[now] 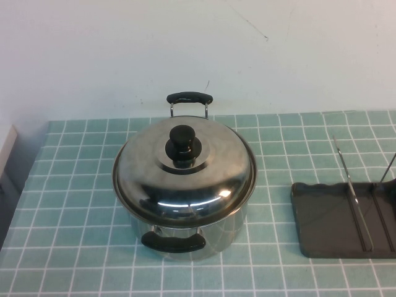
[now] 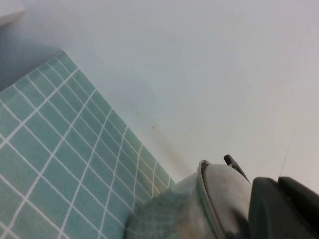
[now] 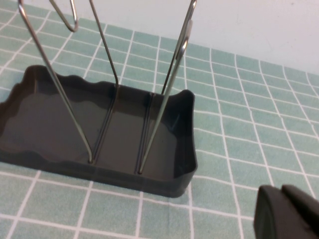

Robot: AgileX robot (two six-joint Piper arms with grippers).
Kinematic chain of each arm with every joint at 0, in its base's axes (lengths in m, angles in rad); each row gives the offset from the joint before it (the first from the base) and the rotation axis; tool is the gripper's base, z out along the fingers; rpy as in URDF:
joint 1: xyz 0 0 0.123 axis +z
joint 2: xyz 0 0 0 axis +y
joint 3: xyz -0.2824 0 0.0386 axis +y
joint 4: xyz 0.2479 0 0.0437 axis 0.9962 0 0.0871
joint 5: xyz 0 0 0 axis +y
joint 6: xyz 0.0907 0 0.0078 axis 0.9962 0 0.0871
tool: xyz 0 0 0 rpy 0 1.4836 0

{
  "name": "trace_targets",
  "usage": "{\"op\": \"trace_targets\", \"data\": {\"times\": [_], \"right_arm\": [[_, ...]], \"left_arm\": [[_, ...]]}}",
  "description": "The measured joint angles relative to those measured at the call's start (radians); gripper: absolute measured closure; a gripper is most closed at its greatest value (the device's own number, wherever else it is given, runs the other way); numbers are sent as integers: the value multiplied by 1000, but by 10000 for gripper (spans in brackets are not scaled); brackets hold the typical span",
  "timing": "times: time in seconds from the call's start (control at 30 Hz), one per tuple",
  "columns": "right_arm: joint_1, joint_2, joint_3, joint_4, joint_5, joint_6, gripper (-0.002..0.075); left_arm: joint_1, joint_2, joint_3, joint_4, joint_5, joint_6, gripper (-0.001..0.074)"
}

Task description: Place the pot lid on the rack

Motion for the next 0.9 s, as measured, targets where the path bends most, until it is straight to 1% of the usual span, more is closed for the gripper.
{"op": "trace_targets", "data": {"times": [0.1, 0.17, 0.27, 0.37, 0.43, 0.5, 0.57, 0.67, 0.77, 0.9], "right_arm": [[0, 0, 0, 0, 0, 0, 729], [0, 0, 0, 0, 0, 0, 729], [0, 0, 0, 0, 0, 0, 729], [0, 0, 0, 0, 0, 0, 729], [0, 0, 0, 0, 0, 0, 729], [0, 0, 0, 0, 0, 0, 729], [0, 0, 0, 0, 0, 0, 729], [0, 0, 0, 0, 0, 0, 729], [0, 0, 0, 0, 0, 0, 729], [0, 0, 0, 0, 0, 0, 729]], "left_arm": [[0, 7, -18, 39, 18, 87, 738], [0, 58, -98, 94, 114, 182, 738], [0, 210, -288, 171, 272, 332, 738], [0, 404, -479, 196, 379, 491, 738], [0, 525, -578, 171, 418, 606, 738], [-18, 622, -648, 109, 434, 733, 738], [-57, 713, -702, 30, 437, 869, 738], [-156, 854, -765, -69, 424, 1046, 738], [-267, 963, -800, -96, 373, 1109, 738], [-420, 1075, -809, -110, 225, 1160, 738]]}}
